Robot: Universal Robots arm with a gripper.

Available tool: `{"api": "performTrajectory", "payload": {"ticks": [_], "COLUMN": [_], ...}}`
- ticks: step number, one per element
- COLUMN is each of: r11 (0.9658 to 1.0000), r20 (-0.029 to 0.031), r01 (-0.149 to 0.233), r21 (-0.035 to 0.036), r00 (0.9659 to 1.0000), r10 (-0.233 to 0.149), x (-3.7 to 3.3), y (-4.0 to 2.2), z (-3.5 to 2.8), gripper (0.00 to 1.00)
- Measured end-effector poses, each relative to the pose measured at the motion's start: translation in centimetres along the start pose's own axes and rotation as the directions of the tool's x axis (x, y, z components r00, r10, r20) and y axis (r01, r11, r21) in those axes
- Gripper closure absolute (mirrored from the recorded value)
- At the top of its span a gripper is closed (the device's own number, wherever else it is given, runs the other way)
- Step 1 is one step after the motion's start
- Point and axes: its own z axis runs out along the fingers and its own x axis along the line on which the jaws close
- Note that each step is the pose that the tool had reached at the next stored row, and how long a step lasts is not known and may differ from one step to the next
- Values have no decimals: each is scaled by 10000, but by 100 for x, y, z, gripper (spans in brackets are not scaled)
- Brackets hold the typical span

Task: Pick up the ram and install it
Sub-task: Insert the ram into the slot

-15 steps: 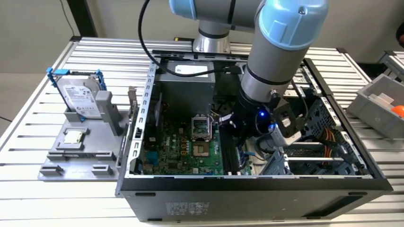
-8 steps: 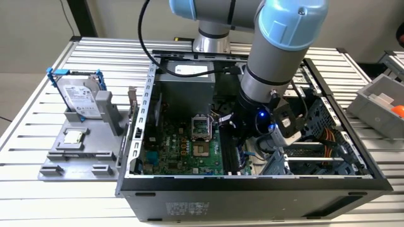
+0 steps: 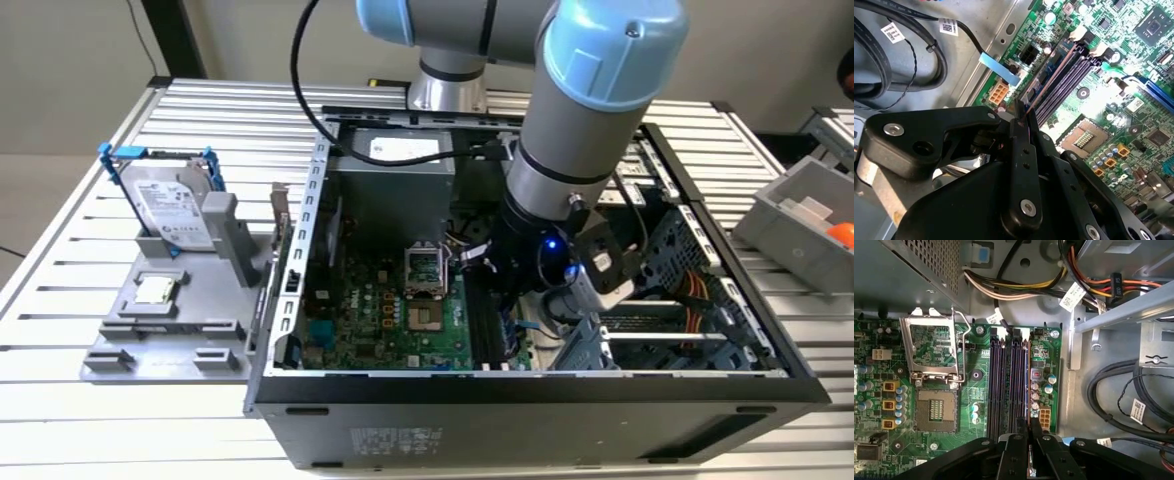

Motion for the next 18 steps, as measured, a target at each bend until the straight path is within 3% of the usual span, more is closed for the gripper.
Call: {"api": "performTrajectory", "payload": {"ticks": [18], "r11": [10000], "r20": [0], "r01": [4], "r21": [23], "r00": [10000], "r10": [-4], "x": [1], "y": [4], "z": [41], "gripper": [100]}}
